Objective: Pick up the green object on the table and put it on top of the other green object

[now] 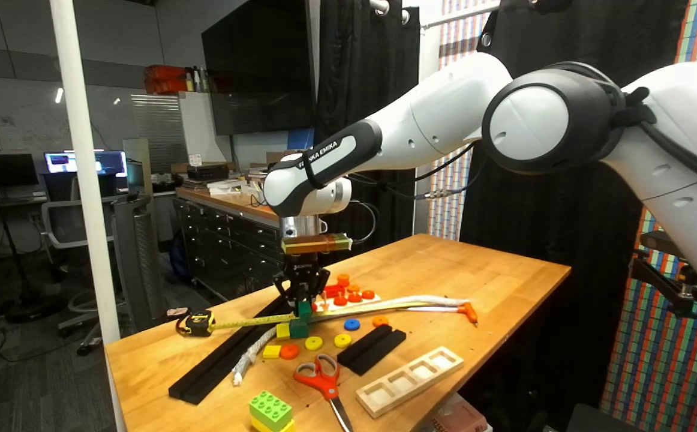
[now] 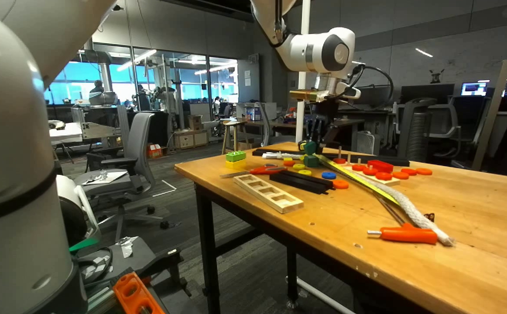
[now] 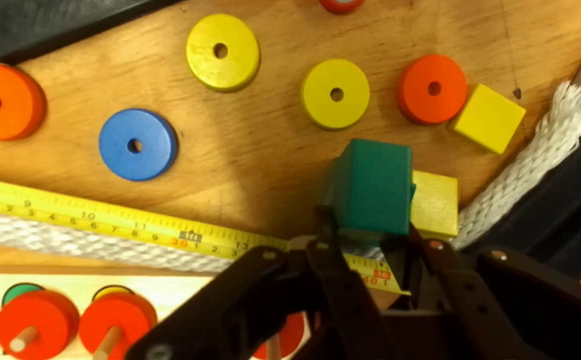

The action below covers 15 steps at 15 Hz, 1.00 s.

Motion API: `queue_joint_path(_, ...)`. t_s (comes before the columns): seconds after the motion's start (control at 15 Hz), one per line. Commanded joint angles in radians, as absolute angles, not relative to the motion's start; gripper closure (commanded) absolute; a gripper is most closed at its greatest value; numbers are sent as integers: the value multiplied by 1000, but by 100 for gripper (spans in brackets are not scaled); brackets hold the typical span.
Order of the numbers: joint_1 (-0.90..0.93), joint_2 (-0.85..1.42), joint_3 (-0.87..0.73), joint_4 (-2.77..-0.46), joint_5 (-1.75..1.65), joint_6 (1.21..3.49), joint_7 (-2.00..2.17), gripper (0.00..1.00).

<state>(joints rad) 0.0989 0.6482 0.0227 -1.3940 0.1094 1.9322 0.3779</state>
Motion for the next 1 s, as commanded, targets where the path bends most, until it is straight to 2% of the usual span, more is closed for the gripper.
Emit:
queue_joint_path(0.0, 106, 649, 32, -1368, 126, 1894, 360, 81)
queue_joint_path(0.93, 93, 701, 35, -1317, 130, 1872, 316, 81)
